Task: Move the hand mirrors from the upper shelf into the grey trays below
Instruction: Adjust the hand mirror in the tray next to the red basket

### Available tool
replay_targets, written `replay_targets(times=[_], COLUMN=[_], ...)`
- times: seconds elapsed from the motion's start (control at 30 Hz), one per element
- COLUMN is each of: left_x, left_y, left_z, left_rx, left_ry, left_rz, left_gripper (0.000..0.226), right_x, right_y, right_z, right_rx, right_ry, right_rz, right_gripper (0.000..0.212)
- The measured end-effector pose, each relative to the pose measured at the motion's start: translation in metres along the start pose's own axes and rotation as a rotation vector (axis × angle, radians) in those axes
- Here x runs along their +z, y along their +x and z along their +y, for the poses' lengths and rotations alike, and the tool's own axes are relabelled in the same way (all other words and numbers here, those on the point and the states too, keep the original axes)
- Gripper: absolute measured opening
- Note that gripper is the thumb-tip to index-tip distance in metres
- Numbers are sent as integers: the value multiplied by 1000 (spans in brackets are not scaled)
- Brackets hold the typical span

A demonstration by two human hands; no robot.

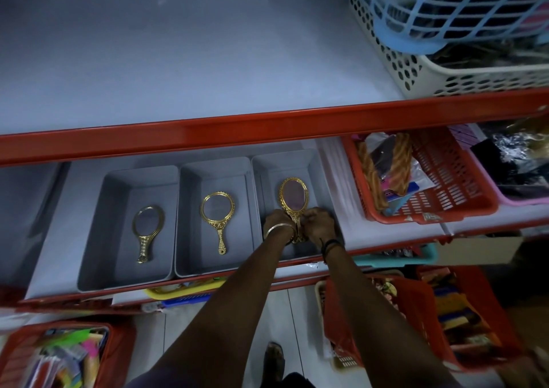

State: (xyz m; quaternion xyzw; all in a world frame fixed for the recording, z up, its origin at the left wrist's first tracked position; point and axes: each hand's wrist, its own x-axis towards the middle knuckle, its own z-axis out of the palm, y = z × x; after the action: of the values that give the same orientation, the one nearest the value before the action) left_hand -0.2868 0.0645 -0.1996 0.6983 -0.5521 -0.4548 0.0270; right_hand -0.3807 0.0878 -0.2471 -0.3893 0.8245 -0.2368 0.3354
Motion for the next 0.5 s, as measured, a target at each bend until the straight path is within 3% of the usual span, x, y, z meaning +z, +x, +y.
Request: replay_targets(times=[0.5], left_x=[-4], left_y=[-1], left_z=[0], left_rx=[5], left_ry=[-111], left_rz=[-44], left_gripper=[28], right_x=[-1], right_y=[0], right_z=[3], right_rx=[50], right_ry=[146], right_rz=[-9], right_gripper=[25])
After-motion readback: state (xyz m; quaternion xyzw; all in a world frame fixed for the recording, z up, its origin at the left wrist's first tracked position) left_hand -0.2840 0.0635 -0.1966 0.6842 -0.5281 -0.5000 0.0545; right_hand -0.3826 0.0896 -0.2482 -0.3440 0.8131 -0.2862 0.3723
